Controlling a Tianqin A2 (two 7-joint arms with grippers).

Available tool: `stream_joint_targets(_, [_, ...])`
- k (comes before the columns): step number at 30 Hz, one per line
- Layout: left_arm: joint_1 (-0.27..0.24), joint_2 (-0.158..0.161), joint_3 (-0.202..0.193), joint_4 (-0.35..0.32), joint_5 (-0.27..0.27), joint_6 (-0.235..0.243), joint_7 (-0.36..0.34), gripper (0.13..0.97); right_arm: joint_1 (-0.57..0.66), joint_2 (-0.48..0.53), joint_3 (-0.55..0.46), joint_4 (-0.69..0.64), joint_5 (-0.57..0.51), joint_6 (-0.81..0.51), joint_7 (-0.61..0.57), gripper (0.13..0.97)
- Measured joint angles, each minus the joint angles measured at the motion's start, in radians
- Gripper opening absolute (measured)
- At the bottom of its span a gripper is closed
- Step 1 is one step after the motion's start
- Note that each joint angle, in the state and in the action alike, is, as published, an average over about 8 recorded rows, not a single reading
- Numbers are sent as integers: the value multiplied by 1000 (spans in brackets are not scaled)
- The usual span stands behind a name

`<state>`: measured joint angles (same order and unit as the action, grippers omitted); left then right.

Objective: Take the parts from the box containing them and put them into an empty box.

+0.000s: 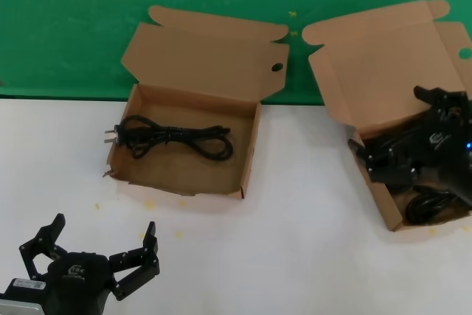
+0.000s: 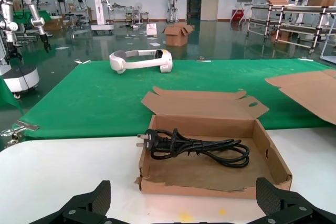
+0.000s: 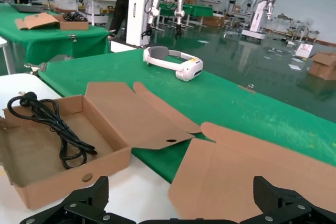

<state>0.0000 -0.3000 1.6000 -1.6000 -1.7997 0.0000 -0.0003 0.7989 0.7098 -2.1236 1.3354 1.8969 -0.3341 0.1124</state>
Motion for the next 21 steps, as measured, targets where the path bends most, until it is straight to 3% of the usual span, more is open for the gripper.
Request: stream_joint_targets(21, [0, 0, 0, 0, 0, 0, 0, 966, -259, -133, 170, 86, -31, 108, -36, 966])
